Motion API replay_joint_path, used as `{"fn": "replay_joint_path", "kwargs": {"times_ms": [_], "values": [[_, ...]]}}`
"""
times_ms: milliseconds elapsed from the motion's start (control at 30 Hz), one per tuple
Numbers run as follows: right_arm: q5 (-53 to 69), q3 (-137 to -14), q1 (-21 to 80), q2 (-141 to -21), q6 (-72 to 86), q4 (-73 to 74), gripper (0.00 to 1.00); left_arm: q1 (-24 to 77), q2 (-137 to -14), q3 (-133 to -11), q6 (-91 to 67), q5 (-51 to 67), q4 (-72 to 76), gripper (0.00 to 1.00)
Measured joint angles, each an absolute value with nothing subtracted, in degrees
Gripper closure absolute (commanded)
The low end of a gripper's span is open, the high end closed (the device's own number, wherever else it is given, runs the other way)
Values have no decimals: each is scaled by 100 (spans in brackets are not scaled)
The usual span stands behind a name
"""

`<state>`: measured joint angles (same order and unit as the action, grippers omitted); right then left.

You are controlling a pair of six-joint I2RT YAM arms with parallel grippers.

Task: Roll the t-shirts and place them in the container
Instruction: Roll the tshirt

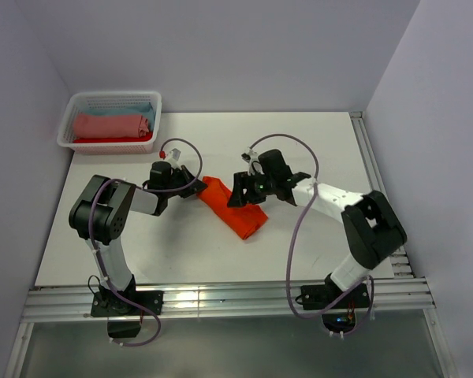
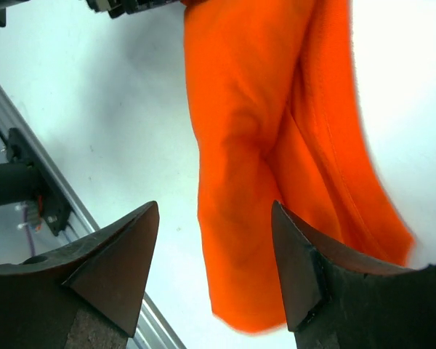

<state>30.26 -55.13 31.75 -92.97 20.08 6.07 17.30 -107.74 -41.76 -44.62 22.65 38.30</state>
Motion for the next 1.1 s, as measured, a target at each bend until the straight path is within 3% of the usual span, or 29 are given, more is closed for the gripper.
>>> {"fn": "replay_joint_path", "kwargs": {"times_ms": [233, 567, 867, 1100], "values": [[2298, -4805, 3192, -8027, 1957, 777, 30, 1737, -10774, -4237, -4429, 2255, 3710, 100], [1833, -4091, 3428, -7891, 2008, 711, 30, 1745, -10772, -4399, -4421, 2204, 3341, 100], [1426, -4154, 4075, -8093, 1979, 659, 41, 1752, -10728, -4584, -4399, 2115, 2910, 100], [1271, -4154, 4110, -8298, 1986, 663, 76, 1752, -10696, -4652, -4311, 2104, 2720, 100]]}}
